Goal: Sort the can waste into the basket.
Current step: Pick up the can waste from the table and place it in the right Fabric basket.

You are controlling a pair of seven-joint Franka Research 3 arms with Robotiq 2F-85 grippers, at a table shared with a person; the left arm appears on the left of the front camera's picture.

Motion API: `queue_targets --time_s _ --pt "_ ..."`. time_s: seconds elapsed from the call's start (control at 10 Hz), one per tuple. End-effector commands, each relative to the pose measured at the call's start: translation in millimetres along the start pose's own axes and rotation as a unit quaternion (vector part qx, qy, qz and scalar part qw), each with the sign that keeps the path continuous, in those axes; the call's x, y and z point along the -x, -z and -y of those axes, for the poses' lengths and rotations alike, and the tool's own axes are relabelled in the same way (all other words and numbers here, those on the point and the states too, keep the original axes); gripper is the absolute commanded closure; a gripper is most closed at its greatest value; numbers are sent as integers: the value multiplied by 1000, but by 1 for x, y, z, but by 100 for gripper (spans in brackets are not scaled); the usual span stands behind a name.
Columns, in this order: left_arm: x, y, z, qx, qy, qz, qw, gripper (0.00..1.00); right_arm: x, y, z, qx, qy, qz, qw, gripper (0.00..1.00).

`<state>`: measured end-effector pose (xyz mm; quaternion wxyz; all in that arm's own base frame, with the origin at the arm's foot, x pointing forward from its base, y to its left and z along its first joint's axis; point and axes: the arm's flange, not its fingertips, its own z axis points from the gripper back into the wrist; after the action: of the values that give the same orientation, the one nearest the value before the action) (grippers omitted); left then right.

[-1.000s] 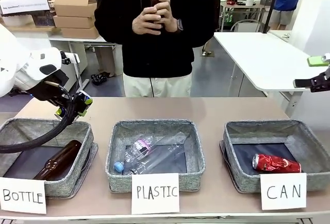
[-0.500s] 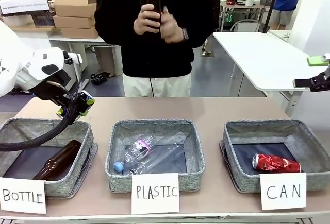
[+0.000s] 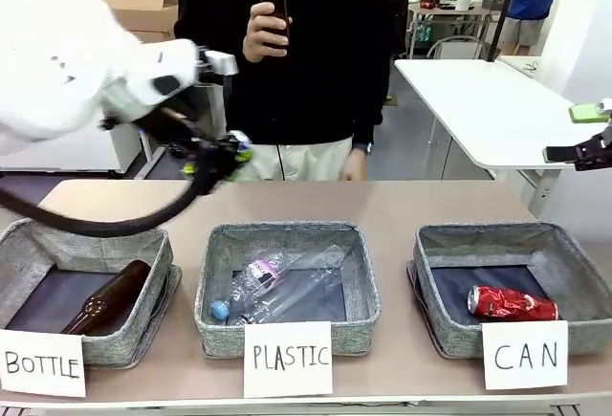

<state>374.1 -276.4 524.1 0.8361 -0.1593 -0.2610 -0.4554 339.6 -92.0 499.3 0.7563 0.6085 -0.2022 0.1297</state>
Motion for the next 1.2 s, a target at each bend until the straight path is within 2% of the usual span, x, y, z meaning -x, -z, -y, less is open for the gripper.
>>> queue_targets --time_s 0.0,0.1,0.2,0.4,0.5,0.6,0.7,1.0,1.1 --pt "-91 69 58 100 197 -21 975 54 1 -1 -1 -3 -7 -3 1000 0" --pt "-129 103 104 114 270 -34 956 54 1 -1 -1 -3 -7 -3 1000 0" --pt "-154 140 147 95 329 -34 939 54 1 -1 -1 -3 -7 -3 1000 0" --pt "-171 215 201 83 399 -37 912 54 1 -1 -1 -3 -7 -3 1000 0" --pt "-167 244 207 71 417 -52 905 54 1 -1 -1 -3 -7 -3 1000 0" --pt "-165 263 210 100 414 -60 903 54 1 -1 -1 -3 -7 -3 1000 0" --pt "-162 276 215 127 404 -48 905 54 1 -1 -1 -3 -7 -3 1000 0" --pt "-161 276 206 119 381 -54 915 54 1 -1 -1 -3 -7 -3 1000 0" --pt "-159 275 203 112 388 -58 913 0 1 -1 -1 -3 -7 -3 1000 0"
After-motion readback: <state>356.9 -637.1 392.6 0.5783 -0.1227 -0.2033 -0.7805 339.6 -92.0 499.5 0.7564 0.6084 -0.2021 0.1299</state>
